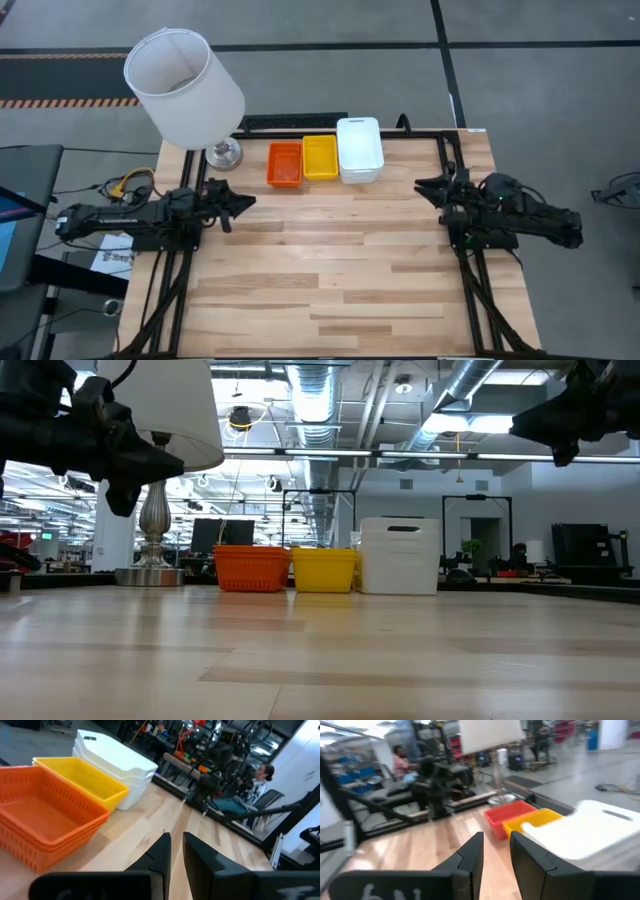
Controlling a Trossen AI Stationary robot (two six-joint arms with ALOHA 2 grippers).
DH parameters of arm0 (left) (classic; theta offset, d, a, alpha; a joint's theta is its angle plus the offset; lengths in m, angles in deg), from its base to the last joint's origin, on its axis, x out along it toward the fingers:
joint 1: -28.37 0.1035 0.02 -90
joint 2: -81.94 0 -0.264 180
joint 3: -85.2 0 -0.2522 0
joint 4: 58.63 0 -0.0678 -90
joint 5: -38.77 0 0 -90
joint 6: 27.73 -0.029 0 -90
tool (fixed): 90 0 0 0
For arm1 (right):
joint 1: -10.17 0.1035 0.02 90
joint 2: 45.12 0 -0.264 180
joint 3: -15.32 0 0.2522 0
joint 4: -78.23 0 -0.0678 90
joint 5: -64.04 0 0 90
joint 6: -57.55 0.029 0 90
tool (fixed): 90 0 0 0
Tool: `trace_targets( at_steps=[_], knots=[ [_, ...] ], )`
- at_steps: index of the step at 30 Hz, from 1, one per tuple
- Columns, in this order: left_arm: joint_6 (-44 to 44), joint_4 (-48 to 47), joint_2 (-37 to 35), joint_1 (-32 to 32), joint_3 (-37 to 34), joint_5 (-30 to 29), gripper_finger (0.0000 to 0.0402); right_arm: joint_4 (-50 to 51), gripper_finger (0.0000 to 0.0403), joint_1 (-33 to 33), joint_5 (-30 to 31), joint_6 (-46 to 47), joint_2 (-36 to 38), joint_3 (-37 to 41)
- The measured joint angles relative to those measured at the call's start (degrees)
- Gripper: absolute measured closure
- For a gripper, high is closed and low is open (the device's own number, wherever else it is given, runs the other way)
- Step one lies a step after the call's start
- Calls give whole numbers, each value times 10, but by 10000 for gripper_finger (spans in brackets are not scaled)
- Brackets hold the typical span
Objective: Stack baskets by color
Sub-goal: Return to Home Position
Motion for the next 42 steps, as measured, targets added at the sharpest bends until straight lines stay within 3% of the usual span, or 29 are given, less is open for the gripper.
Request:
trace_targets(
  at_steps=[8, 11, 14, 17, 24, 34, 42],
  knots=[
    [-25, -113, -121, 0, 21, 35, 366, -3, 285, 0, 5, 22, 0, 0],
    [-29, -166, -117, 0, 39, 23, 366, -16, 285, 0, 2, 50, 0, 2],
    [-32, -172, -117, 1, 46, 4, 366, -82, 285, 4, -2, 95, 0, 55],
    [-35, -170, -120, 1, 47, 6, 366, -246, 285, 20, -7, 125, 0, 163],
    [-46, -169, -120, 1, 46, 25, 366, -287, 285, 78, 14, 72, 1, 157],
    [-59, -210, -119, 2, 47, 16, 366, -205, 285, 147, 21, 47, 0, 161],
    [-60, -220, -118, 2, 49, 18, 366, -199, 285, 150, 32, 17, -1, 161]
  ],
)
